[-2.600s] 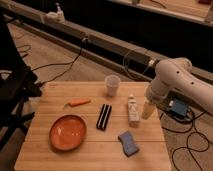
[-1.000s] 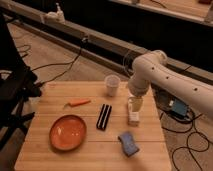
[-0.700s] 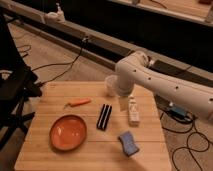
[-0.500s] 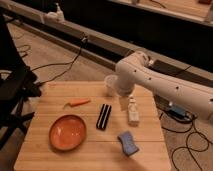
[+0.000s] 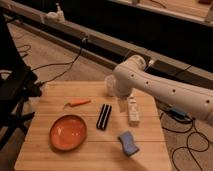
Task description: Place the eraser on the white sponge
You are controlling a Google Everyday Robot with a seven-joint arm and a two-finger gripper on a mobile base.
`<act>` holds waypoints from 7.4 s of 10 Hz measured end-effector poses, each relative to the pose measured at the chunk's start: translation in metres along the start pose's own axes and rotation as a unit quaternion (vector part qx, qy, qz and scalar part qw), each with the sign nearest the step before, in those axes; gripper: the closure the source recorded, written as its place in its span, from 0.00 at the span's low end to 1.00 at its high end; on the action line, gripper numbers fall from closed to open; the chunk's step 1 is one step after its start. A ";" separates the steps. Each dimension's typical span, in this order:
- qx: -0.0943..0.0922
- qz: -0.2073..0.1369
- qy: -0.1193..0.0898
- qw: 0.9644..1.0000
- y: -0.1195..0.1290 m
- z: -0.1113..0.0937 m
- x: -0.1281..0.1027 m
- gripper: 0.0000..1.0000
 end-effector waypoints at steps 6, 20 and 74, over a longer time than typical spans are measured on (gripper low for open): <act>-0.016 0.014 -0.066 0.998 0.005 0.068 -0.055 0.20; -0.074 0.020 -0.155 0.985 0.037 0.138 -0.082 0.20; -0.127 0.381 -0.126 0.907 0.151 0.070 -0.028 0.31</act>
